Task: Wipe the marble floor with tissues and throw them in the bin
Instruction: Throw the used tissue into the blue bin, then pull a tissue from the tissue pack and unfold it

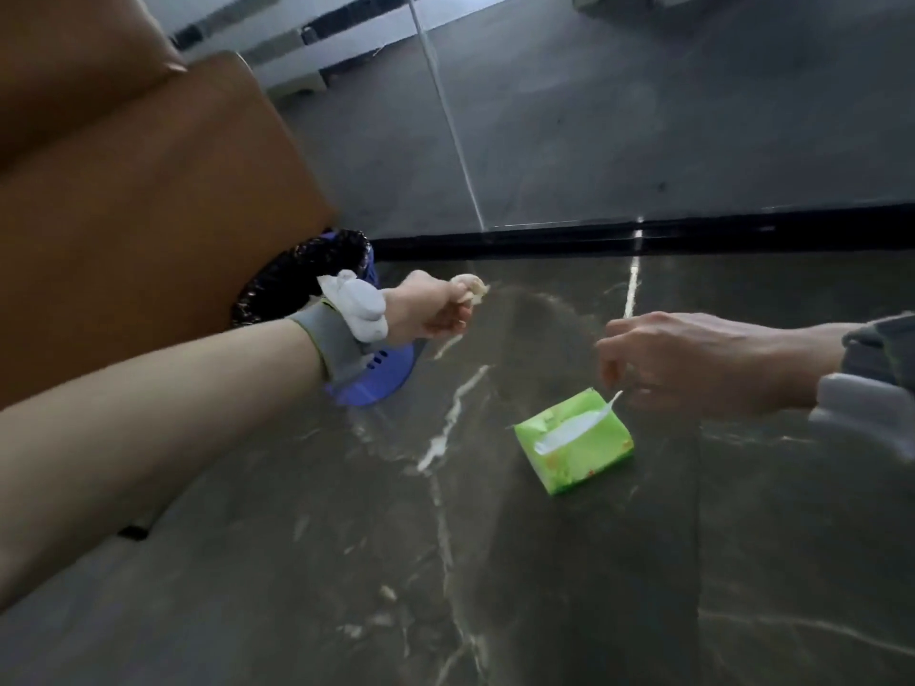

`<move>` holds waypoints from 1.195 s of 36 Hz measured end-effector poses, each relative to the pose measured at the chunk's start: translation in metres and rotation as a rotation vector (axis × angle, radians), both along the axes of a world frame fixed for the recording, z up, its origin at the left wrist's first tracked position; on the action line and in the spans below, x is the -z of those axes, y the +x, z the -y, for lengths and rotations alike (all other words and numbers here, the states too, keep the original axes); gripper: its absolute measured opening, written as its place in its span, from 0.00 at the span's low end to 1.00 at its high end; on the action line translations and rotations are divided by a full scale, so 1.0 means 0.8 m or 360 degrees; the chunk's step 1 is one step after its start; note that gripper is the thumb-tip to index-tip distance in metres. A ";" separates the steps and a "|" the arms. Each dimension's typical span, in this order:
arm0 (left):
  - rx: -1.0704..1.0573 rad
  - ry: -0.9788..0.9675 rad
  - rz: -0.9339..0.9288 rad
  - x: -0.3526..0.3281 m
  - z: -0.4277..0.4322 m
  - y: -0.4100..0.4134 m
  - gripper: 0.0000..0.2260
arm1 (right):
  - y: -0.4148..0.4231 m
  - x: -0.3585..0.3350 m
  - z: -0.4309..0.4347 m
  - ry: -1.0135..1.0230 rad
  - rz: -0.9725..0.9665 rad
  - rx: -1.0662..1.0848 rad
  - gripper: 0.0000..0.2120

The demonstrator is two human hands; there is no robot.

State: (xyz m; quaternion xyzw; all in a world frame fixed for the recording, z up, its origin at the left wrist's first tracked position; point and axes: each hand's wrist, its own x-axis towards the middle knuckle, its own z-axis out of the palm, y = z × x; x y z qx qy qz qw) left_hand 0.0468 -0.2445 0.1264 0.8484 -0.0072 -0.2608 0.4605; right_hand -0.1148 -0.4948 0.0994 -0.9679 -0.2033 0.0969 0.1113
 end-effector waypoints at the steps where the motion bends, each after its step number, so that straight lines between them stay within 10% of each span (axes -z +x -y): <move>1: -0.0073 -0.0034 0.0004 -0.006 -0.012 0.011 0.12 | 0.002 0.001 -0.007 0.0001 -0.0021 -0.0015 0.08; 13: -0.0911 -0.0272 0.0315 -0.045 -0.123 0.085 0.19 | 0.007 0.032 -0.036 -0.0088 -0.0101 -0.0212 0.08; 22: 0.0421 0.1070 0.0949 0.006 -0.064 0.061 0.12 | -0.001 0.040 -0.014 -0.0135 -0.0217 -0.0209 0.05; 31: 0.2019 0.1216 0.0802 0.105 0.055 -0.060 0.16 | -0.047 0.060 0.021 -0.0339 -0.0388 -0.0013 0.09; 43: 0.1874 0.1271 0.0930 0.118 0.082 -0.073 0.12 | -0.090 0.059 0.057 -0.0348 -0.0485 0.0045 0.08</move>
